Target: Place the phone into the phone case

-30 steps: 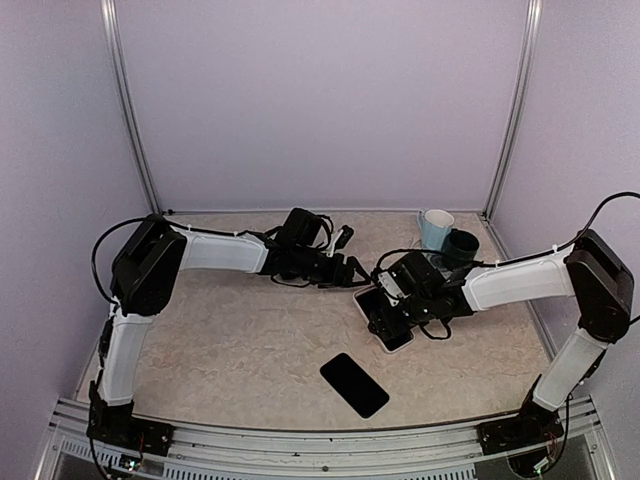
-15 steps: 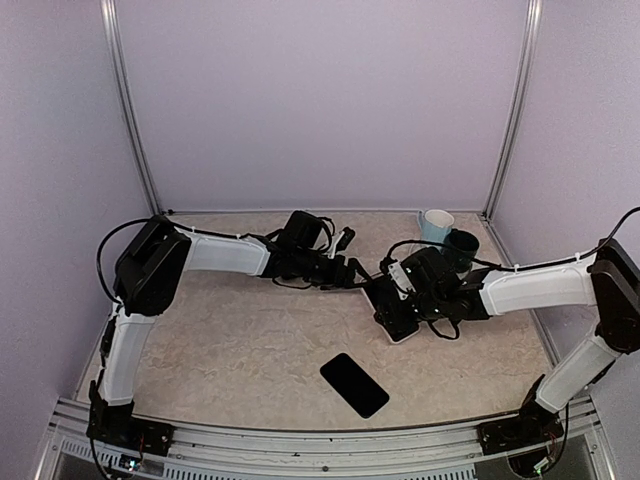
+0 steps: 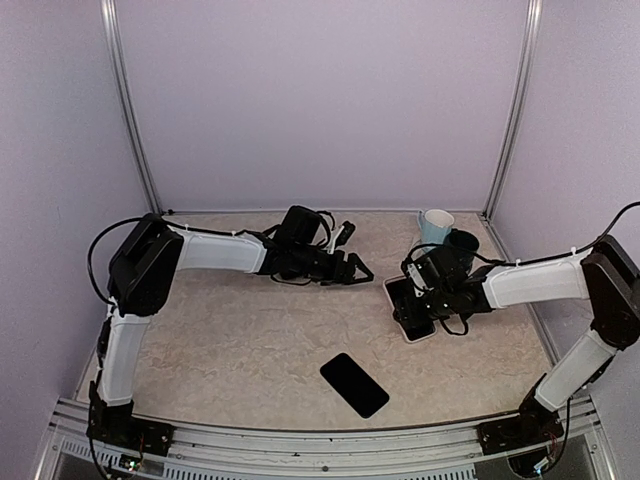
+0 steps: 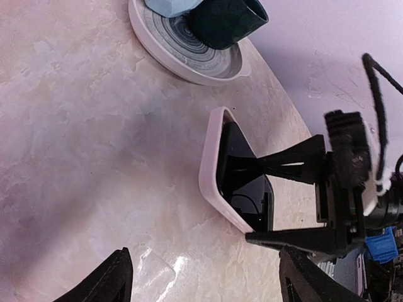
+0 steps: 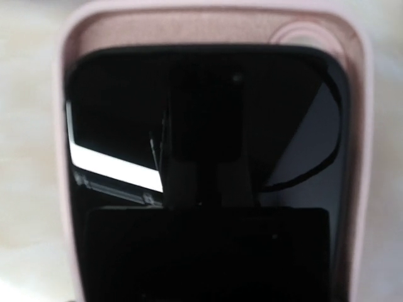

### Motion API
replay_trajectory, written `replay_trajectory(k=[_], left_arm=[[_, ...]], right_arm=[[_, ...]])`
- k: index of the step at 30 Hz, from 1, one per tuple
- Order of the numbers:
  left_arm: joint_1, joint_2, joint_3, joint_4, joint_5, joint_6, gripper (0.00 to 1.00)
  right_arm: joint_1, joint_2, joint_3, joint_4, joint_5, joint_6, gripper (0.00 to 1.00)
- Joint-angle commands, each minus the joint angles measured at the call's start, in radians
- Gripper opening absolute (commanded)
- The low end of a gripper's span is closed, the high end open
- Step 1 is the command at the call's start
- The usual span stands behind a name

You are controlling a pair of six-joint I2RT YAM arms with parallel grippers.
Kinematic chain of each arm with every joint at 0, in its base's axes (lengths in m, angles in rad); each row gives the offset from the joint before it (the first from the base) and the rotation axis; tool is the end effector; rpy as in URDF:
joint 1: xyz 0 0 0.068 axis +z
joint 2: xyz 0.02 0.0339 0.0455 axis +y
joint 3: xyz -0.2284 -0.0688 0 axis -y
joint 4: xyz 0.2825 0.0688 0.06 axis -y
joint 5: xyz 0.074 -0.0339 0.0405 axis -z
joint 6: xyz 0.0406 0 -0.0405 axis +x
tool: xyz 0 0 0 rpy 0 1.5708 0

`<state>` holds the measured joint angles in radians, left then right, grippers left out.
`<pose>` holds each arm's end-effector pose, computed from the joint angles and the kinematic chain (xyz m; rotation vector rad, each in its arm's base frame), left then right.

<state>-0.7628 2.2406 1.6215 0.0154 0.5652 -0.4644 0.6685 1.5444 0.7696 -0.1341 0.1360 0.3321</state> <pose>0.3579 -0.3721 0.1160 0.7031 2.2686 -1.2674 0.2608 0.1990 0.0970 -0.3588 2.4604 0.2611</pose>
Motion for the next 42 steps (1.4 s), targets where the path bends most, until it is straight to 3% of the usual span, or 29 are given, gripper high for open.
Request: replay_trajectory(k=[1, 12, 24, 33, 35, 42], left_arm=[[0.021, -0.054, -0.030, -0.006, -0.031, 0.030, 0.79], [0.125, -0.162, -0.143, -0.079, -0.196, 0.063, 0.80], [0.171, -0.209, -0.190, -0.065, -0.188, 0.068, 0.80], [0.188, -0.177, -0.111, -0.204, -0.341, 0.151, 0.84], [0.188, -0.154, -0.087, -0.226, -0.371, 0.174, 0.89], [0.156, -0.082, 0.017, -0.285, -0.518, 0.293, 0.90]], right_arm=[[-0.048, 0.048, 0.064, -0.120, 0.054, 0.080, 0.59], [-0.067, 0.154, 0.145, -0.239, 0.059, 0.087, 0.66], [-0.067, 0.154, 0.146, -0.247, 0.045, 0.089, 0.83], [-0.067, 0.131, 0.153, -0.248, 0.030, 0.075, 0.99], [-0.066, 0.127, 0.159, -0.250, 0.024, 0.071, 0.99], [-0.066, 0.080, 0.181, -0.255, 0.002, 0.050, 0.99]])
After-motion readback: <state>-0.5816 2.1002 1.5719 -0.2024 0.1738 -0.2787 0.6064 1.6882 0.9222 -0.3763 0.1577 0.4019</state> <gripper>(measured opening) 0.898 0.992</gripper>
